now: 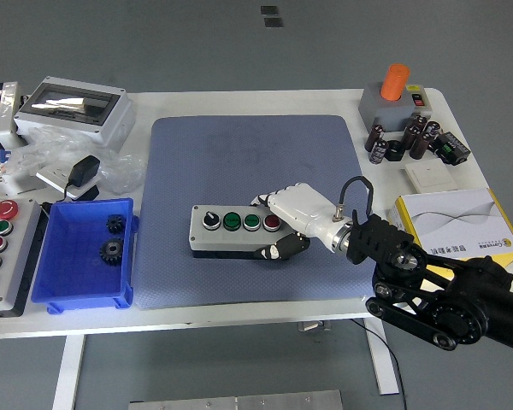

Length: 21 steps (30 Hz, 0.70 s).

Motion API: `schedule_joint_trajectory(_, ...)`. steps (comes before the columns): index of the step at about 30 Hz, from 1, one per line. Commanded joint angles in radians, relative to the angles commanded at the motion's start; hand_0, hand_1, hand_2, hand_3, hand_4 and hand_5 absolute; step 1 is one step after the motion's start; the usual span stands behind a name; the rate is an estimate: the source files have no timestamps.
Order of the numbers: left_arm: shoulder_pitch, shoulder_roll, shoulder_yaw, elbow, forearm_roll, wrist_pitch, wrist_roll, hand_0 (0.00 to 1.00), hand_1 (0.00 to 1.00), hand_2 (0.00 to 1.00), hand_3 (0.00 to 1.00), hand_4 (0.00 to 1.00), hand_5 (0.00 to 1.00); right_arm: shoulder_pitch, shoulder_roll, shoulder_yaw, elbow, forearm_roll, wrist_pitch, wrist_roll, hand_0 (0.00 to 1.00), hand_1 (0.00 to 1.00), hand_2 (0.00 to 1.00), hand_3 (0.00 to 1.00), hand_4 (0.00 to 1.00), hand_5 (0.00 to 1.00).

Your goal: Pick up the button,place it on the desk,press the button,press the button

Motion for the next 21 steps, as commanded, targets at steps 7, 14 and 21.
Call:
schedule_joint_trajectory(7, -0.001, 0.002, -0.006, 0.000, 0.004, -0.006, -0.006, 0.732, 0.737, 0.597, 0.600, 0.538, 0.231, -0.001, -0.003, 0.005, 0.005, -0.002, 0.027, 0.003, 0.826, 0.865, 0.919, 0.916, 0.803, 0.211)
schedule_joint_trajectory(14, -0.001, 0.001, -0.011, 0.000, 0.006, -0.011, -0.012, 0.732, 0.736, 0.597, 0.598, 0.540, 0.231, -0.004, -0.009, 0.013, 0.020, 0.002, 0.043, 0.005, 0.841, 0.889, 0.969, 0.998, 0.949, 0.359)
schedule_joint_trajectory(21, -0.002, 0.000, -0.010, 0.000, 0.003, -0.016, -0.016, 0.731, 0.736, 0.596, 0.596, 0.540, 0.230, -0.009, -0.021, 0.041, 0.061, 0.030, 0.070, 0.010, 0.835, 0.872, 0.997, 0.998, 0.984, 0.398)
